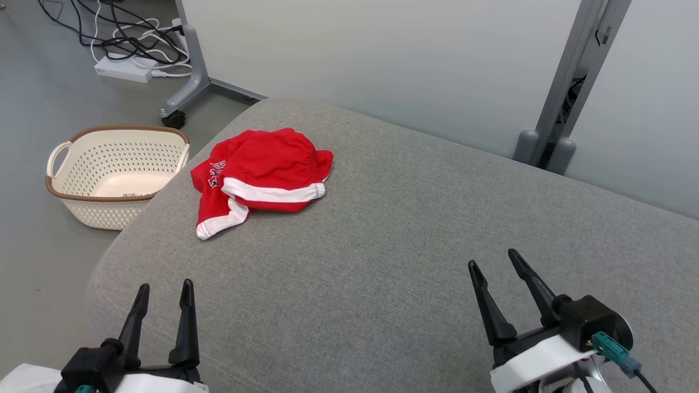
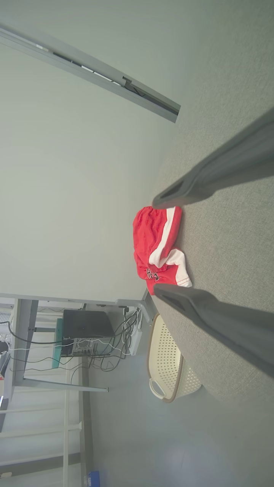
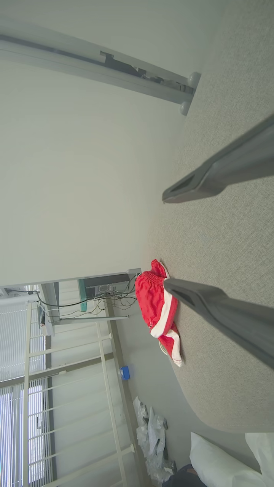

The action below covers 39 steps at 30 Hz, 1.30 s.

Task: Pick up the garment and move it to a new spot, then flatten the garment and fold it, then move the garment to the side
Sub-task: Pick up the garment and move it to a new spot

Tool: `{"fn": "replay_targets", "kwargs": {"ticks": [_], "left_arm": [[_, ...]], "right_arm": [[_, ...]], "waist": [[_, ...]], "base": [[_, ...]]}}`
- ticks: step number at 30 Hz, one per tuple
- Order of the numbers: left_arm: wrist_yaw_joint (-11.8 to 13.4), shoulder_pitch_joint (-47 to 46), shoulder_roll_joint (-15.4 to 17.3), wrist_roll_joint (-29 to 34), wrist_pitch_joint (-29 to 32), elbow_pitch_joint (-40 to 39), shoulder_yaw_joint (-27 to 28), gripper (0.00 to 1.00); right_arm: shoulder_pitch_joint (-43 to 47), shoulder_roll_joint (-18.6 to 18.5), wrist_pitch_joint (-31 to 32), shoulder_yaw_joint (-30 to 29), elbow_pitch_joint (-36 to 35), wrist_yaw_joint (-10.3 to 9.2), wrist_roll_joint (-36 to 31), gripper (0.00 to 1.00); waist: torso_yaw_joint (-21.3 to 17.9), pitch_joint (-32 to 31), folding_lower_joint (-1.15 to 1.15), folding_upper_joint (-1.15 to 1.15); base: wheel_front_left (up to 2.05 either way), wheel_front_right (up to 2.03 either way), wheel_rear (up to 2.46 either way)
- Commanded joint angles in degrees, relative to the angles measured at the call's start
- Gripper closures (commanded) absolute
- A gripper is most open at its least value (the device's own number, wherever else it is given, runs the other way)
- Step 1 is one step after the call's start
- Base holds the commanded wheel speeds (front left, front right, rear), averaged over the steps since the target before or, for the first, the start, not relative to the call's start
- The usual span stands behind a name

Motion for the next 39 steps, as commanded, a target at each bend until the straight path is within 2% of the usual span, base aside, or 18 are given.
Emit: {"fn": "replay_targets", "kwargs": {"ticks": [1,13,23,28,34,39], "left_arm": [[0.31,0.77,0.19,-0.24,-0.22,-0.26,0.24,0.0],[-0.16,0.17,0.19,0.64,-0.22,-0.13,0.43,0.0],[-1.7,-3.32,0.2,2.71,-0.22,-1.93,0.72,0.0],[-2.57,-9.15,0.35,3.95,-0.22,-2.83,4.32,0.0],[-3.12,-20.21,3.64,3.38,-0.2,1.47,8.79,0.0],[-3.11,-30.57,9.33,4.75,-0.16,13.55,7.21,0.0]], "right_arm": [[-0.8,-0.37,0.01,0.12,0.43,0.01,-0.21,0.0],[0.61,-0.37,0.01,-0.2,0.1,0.01,0.3,0.0],[3.37,-0.33,0.01,-2.43,-2.02,0.01,-1.87,0.0],[1.03,-1.48,0.01,-1.64,-4.41,0.01,-3.26,0.0],[-4.8,-4.34,0.01,1.1,-7.66,0.01,-4.06,0.0],[-9.19,-5.63,0.01,2.42,-9.07,0.01,-3.93,0.0]], "waist": [[-0.05,-0.05,0.0,0.0],[-0.87,-1.05,0.0,0.0],[-0.64,-0.71,0.0,0.0],[-3.96,3.8,0.0,0.0],[-8.77,11.14,0.0,0.0],[-11.83,15.57,0.0,0.0]], "base": [[0.0,0.0,0.0],[0.0,0.0,0.0],[0.0,0.0,0.0],[0.0,0.0,0.0],[0.0,0.0,0.0],[0.0,0.0,0.0]]}}
